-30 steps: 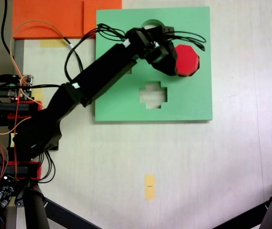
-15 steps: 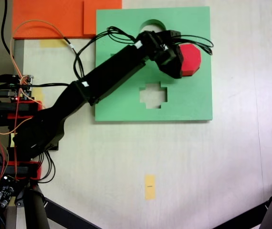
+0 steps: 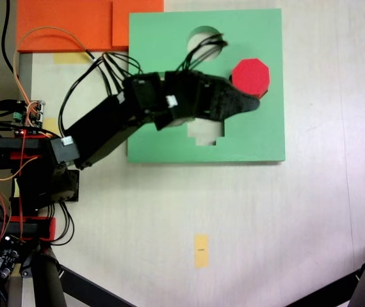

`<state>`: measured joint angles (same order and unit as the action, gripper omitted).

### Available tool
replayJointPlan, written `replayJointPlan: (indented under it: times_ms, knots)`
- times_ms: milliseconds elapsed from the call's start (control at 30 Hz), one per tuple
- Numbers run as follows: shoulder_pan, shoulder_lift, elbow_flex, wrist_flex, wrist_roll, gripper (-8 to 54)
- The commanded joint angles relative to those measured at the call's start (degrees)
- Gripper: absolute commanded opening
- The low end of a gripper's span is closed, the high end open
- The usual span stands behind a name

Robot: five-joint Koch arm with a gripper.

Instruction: Put the octagonal pillar block into the corresponding hole

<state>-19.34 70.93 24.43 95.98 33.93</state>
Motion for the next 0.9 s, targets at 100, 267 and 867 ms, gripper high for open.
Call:
replayJointPlan:
  times_ms: [100,267,867]
  knots:
    - [9.23,7.12,11.87,-4.92,-20.48,49.0]
    - [15.91,12.48,25.58,-15.29,-28.56,49.2]
    - [16.44,57.48,127.09,-90.0,-28.92,49.0]
